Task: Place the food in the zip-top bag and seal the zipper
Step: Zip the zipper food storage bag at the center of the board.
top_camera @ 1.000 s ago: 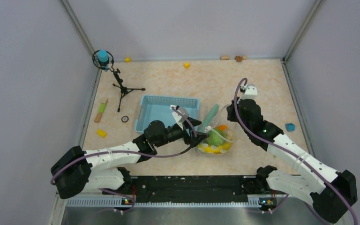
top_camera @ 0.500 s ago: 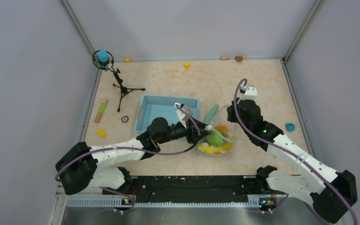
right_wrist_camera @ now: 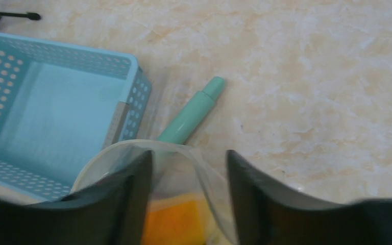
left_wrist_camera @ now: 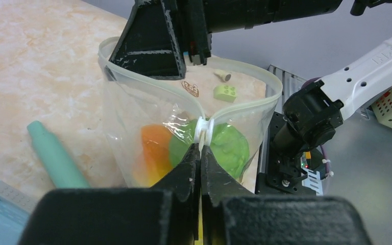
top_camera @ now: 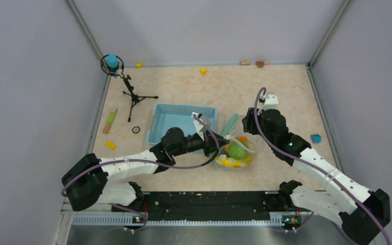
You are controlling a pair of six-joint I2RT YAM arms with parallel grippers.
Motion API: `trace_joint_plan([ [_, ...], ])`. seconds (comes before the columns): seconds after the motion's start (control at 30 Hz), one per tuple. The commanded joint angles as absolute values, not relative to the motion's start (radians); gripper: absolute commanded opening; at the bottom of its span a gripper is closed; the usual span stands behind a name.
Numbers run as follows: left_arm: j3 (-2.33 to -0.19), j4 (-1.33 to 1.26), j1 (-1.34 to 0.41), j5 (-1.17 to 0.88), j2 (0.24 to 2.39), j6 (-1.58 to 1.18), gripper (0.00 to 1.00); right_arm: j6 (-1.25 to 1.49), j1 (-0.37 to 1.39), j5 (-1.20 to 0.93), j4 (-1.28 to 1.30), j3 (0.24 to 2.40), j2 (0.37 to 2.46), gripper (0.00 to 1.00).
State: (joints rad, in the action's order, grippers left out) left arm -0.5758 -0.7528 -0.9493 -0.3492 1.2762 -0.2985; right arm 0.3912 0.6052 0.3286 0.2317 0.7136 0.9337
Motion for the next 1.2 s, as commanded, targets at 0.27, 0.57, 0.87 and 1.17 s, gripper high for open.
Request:
trace_joint_plan([
  [0.27, -0.556, -0.724, -0.94, -0.285, 1.176, -0.207, 0.0, -0.03, 0.595, -0.361, 0.17, 0.847, 0.761, 0.99],
  [0.57, -0.563, -0.685, -0.94, -0.359, 1.155, -0.172, 0.0, -0.398, 0.597, -0.882, 0.389, 0.937, 0.798, 0.93],
  [0.87, -0.569, -0.646, -0.94, -0.472, 1.146, -0.114, 0.0, -0.444, 0.597, -0.939, 0.457, 1.004, 0.914, 0.83],
  [1.17, -0.586, -0.621, -0.94, -0.461, 1.15, -0.115, 0.0, -0.411, 0.633, -0.856, 0.469, 1.0, 0.98, 0.68],
])
